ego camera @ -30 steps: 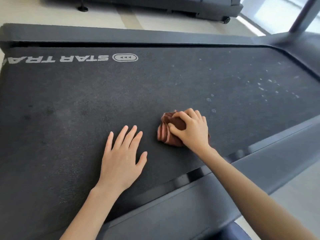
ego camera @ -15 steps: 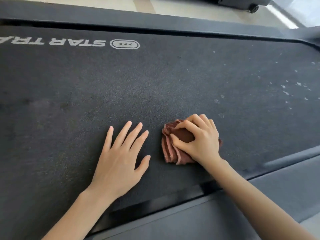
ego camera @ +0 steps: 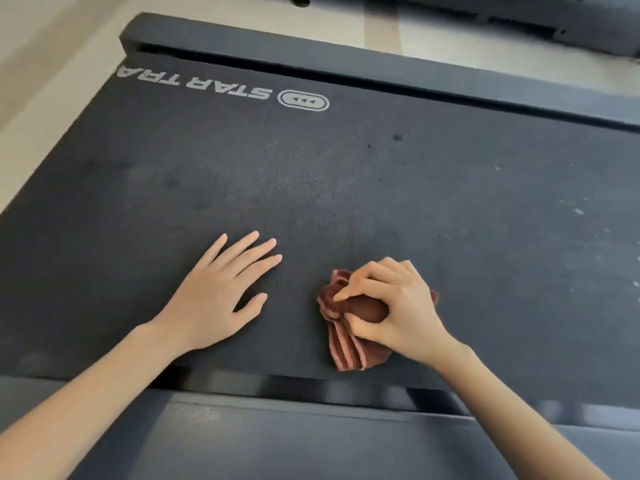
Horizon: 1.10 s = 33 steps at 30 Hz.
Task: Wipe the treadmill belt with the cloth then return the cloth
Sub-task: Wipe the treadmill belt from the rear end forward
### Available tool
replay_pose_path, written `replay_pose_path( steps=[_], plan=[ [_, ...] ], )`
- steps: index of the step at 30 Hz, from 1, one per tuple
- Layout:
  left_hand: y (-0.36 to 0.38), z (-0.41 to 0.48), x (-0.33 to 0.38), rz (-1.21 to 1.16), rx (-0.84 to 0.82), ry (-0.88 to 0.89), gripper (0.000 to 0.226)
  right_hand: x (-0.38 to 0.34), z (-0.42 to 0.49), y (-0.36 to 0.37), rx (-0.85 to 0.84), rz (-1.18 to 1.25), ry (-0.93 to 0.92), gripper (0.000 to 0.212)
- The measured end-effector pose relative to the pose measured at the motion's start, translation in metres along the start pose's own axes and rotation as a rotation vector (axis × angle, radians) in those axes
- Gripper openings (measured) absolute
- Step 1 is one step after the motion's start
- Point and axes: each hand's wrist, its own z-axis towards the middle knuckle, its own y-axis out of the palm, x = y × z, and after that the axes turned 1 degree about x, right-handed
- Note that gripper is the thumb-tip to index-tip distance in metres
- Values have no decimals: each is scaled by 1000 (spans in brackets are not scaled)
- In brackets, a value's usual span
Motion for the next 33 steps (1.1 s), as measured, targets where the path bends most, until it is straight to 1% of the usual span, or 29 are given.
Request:
replay_pose_path(
  steps=[2, 4, 6, 8, 10, 13, 15, 18, 20, 22, 24, 27, 29, 31, 33],
  plan=[
    [-1, 1, 9, -10, 21, -43, 56, -3, -13, -3, 21, -6, -9, 22],
    [-3, 5, 20, -29, 43, -79, 58, -9, -16, -8, 84, -58, 28, 31],
    [-2, 11, 35, -46, 46, -73, 58, -19, -17, -11, 240, -81, 164, 37],
    [3, 18, 46, -46, 38, -41, 57, -32, -21, -8, 402, 1, 360, 37],
    [8, 23, 50, -54, 42, -45, 58, -44, -23, 4, 463, 67, 497, 41],
    [12, 24, 43, -87, 52, -48, 60, -56, -24, 32, 499, -67, 571, 49],
    [12, 24, 40, -84, 48, -13, 60, -58, -18, 43, 527, -135, 602, 47],
    [15, 23, 40, -110, 64, 8, 59, -48, -4, 51, 586, -194, 614, 30],
    [15, 24, 41, -145, 86, -1, 58, -39, 2, 52, 601, -240, 581, 23],
    [13, 25, 40, -173, 99, -6, 57, -31, 7, 49, 588, -269, 537, 23],
    [13, 25, 39, -181, 93, 7, 58, -18, 13, 42, 540, -270, 511, 25],
    [13, 26, 39, -172, 78, 14, 59, 11, 37, 28, 471, -280, 553, 33],
    [13, 25, 39, -164, 67, 8, 59, 24, 52, 22, 445, -335, 582, 38],
    [12, 25, 39, -157, 57, 6, 59, 24, 52, 19, 428, -382, 586, 38],
    [12, 25, 39, -155, 53, 11, 59, 10, 37, 17, 409, -364, 576, 34]
  ],
)
